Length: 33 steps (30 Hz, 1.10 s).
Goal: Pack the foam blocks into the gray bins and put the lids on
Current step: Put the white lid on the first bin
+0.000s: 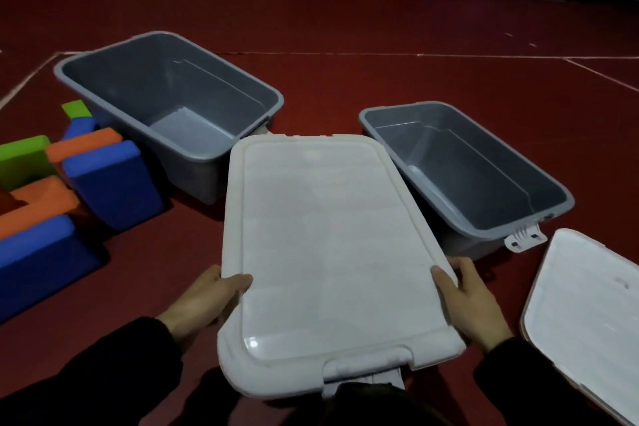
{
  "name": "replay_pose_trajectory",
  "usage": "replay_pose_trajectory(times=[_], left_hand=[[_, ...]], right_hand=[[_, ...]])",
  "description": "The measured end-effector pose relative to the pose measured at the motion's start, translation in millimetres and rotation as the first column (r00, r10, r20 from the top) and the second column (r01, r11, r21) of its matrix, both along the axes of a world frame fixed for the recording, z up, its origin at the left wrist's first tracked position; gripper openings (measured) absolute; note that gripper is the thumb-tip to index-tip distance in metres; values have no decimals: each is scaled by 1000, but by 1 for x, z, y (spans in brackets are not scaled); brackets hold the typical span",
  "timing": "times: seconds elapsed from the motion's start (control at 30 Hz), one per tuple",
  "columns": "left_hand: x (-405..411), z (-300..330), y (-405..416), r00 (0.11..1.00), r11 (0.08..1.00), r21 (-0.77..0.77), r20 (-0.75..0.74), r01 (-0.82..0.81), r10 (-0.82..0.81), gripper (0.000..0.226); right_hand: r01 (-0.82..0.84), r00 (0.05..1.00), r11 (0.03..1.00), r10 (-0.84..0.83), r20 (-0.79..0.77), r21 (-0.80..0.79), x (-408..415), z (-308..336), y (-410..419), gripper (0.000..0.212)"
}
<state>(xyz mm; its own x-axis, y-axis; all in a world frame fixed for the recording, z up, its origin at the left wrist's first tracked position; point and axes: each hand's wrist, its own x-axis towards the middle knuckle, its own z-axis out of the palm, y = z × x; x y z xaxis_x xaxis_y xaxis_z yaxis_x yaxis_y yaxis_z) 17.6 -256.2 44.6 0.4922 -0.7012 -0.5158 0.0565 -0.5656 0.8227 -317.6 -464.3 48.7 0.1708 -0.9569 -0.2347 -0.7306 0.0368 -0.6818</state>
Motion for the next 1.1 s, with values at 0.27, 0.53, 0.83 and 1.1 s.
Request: replay_pose_trajectory(times=[0.27,0.53,0.83,1.1], left_hand=[[37,5,-32,986,998,26,157,-52,47,60],[26,3,-84,964,970,-46,-137,-237,229,31],[-65,8,-49,902,911,-120,-240,-394,359,24],[-131,-17,-16,741,958,19,-630,-288,235,66]], right_hand=[[-186,964,966,145,-222,-178,28,-1,-62,45],[-299,873,899,123,-472,-319,55,16,-132,55],[241,904,970,-232,360,21,-1,-51,10,122],[-93,966,994,105,238,-62,8,-21,-104,75]])
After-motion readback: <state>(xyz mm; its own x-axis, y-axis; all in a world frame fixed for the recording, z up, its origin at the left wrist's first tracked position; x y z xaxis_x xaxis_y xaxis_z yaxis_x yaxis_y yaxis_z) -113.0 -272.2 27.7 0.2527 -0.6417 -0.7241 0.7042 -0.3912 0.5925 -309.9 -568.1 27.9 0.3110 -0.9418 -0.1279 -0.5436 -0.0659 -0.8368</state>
